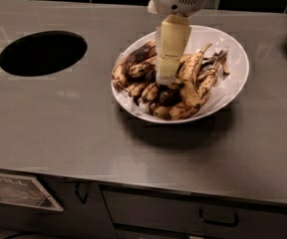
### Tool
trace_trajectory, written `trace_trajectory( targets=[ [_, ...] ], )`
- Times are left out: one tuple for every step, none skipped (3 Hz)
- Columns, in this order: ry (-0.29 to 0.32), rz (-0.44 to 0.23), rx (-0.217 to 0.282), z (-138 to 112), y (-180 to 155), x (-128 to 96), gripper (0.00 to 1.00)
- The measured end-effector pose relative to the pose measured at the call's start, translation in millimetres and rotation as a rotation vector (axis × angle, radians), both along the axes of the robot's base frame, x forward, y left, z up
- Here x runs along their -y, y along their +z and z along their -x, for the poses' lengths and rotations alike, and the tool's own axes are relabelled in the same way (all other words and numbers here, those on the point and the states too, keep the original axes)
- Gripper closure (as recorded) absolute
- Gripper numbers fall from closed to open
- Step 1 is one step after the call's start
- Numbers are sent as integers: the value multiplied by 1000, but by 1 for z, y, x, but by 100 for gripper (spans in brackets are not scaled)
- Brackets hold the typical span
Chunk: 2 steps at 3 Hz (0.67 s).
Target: Pick banana from white bowl
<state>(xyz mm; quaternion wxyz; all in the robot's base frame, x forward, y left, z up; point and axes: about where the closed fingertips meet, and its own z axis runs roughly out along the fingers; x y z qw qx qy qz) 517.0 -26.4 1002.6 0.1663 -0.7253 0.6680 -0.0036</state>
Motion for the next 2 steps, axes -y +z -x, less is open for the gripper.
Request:
trace_trajectory(
  targets=[
    [33, -32, -16, -16, -2, -25, 0],
    [32, -32, -16, -16, -2, -25, 0]
  ],
)
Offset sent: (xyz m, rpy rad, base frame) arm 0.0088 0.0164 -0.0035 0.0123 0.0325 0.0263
